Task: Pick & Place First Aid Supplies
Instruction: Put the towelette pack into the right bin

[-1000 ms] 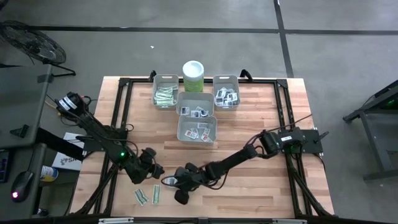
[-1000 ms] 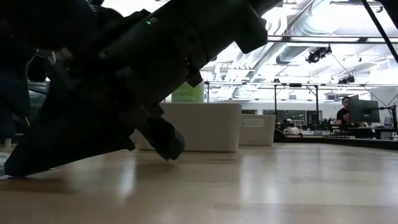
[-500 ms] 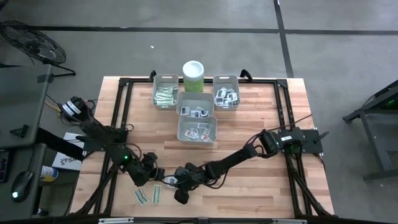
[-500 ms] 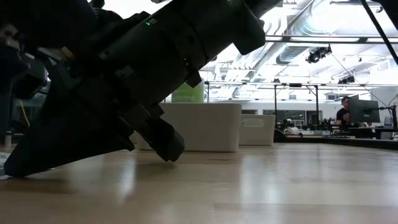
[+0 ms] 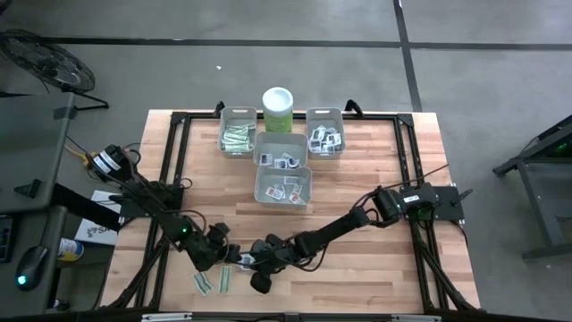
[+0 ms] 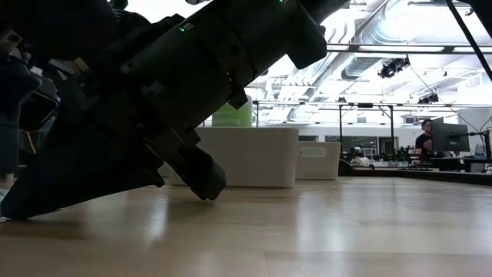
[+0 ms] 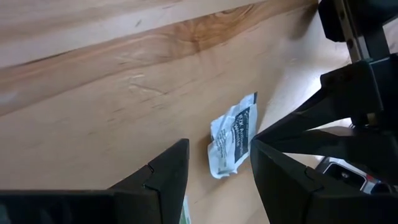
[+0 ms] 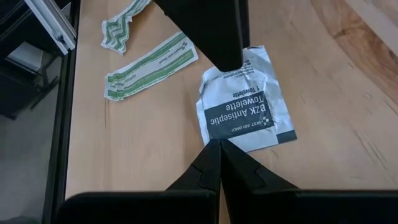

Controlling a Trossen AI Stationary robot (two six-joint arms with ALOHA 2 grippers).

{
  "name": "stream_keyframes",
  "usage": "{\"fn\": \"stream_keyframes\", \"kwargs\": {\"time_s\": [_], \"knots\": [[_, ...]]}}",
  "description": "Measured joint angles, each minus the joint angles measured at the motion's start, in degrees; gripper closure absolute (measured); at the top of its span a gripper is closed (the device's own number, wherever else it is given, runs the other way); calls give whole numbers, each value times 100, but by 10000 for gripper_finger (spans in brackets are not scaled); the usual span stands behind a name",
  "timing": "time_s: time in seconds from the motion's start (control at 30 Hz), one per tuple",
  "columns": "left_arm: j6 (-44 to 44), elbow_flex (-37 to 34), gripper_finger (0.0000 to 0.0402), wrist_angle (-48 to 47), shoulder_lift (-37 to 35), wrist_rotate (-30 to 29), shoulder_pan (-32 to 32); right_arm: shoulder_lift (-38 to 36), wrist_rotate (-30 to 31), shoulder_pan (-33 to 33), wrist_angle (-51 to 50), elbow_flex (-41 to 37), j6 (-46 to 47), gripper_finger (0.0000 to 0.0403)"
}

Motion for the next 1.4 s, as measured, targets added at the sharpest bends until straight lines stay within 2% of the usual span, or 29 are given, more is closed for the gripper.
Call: {"fn": "stream_keyframes", "kwargs": {"time_s": [0.43, 0.6, 0.77, 1.0, 1.2, 1.4], "knots": [[2, -13, 227, 415, 171, -76, 2, 0, -95, -51, 35, -5, -44, 403], [-1, 0, 230, 687, 359, -294, -2, 0, -158, -84, 85, -5, -61, 403], [3, -4, 273, 659, 363, -328, -2, 0, -197, -83, 83, -5, -62, 403], [199, -7, 388, 592, 367, -194, 4, 0, -199, -83, 84, -5, -61, 403], [342, -7, 396, 571, 367, -181, 4, -101, -338, -96, 39, -16, -196, 402], [877, -19, 399, 530, 261, -311, 2, -632, -483, -76, -603, -55, -446, 402]]}}
